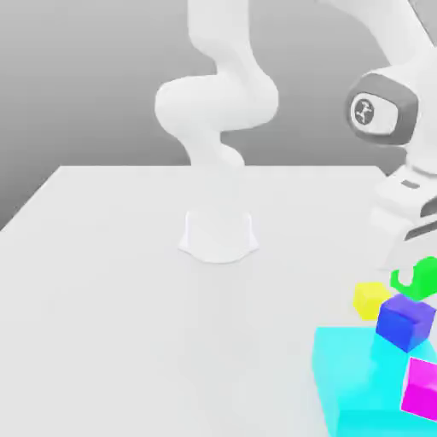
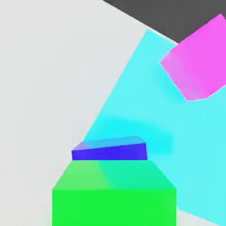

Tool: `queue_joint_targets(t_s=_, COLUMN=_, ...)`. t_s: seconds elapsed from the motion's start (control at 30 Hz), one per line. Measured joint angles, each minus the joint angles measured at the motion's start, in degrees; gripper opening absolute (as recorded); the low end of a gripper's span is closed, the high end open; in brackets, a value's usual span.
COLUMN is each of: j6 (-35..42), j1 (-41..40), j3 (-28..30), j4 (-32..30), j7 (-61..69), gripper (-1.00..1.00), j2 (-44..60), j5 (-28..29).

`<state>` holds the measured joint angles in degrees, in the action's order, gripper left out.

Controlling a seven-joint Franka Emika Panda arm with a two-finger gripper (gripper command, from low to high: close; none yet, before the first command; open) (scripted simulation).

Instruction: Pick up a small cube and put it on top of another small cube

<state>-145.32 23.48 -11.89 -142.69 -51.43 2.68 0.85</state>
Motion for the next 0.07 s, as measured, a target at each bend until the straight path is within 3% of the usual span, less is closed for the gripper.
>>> queue_joint_targets(t_s=0.07, j6=0.0, j1=0.0, j3=0.0, j4=0.0, j7=0.0, gripper=1.0, j2=0.0, j5=0.0)
